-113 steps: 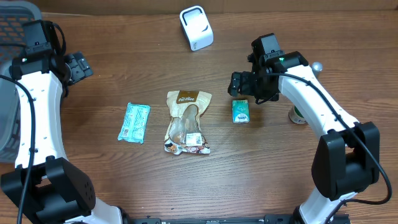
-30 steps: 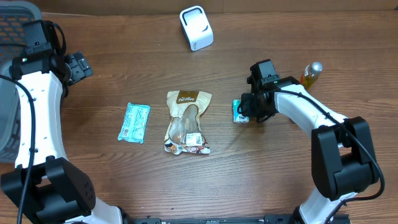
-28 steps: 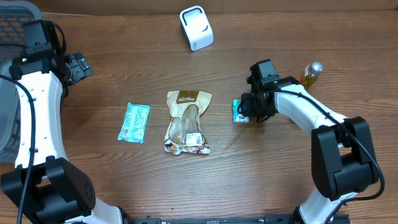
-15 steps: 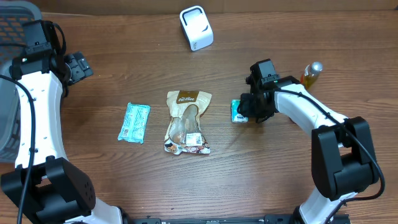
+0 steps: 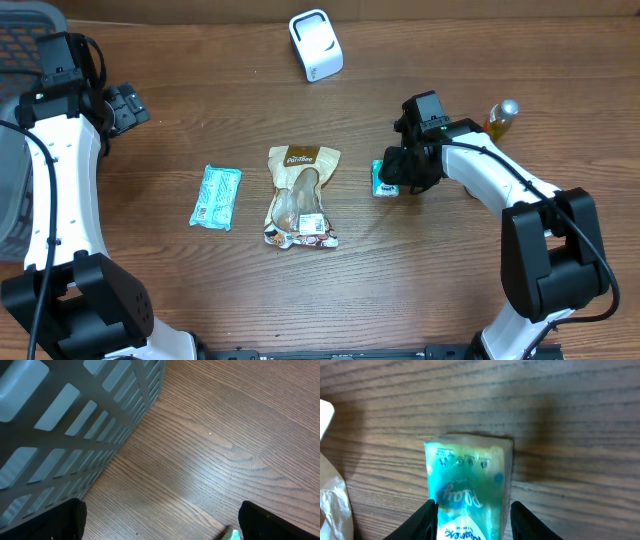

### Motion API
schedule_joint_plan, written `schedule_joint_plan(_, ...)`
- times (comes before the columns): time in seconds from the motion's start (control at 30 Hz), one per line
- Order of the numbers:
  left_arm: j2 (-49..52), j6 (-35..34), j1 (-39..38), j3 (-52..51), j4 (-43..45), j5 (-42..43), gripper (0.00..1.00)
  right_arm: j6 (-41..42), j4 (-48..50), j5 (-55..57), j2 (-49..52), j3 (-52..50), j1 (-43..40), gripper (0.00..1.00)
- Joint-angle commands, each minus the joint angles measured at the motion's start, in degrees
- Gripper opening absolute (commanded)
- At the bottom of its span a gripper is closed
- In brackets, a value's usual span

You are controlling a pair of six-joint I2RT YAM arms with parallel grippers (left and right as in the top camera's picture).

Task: Scan the item barcode
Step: 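Lift the teal box and pull it right, away from the table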

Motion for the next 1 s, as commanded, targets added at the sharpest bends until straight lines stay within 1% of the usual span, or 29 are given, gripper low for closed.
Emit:
schedule_joint_plan(0.0, -0.52, 0.66, -0.13, 1.01, 0.13, -0.72, 0.99, -0.2, 1.68, -0.28, -0.74, -1.53, -0.13, 0.42)
schedule_joint_plan(0.2, -0.52, 0.66, -0.13, 1.01, 0.13, -0.72, 1.0, -0.15, 2.71, -0.07, -0.74, -1.9, -0.17, 0.32)
schedule_joint_plan(0.63, -0.52, 0.68, -0.13, 1.01, 0.13, -0.72, 1.0, 0.28, 2.67, 1.29, -0.74, -2.01, -0.17, 0.3)
schedule_joint_plan(0.73, -0.52, 0.66, -0.13, 1.01, 0.13, -0.72, 1.0, 0.44, 2.64, 1.6, -0.74, -2.01, -0.17, 0.28)
schedule_joint_plan(0.8, -0.52, 0.68, -0.13, 1.01, 0.13, -0.72, 1.0, 0.44, 2.51, 1.62, -0.74, -2.01, -0.17, 0.24)
schedule_joint_plan(0.97, -0.52, 0.68, -0.13, 1.01, 0.13, -0.72, 1.0, 0.44, 2.47, 1.62, -0.74, -2.12, -0.17, 0.23)
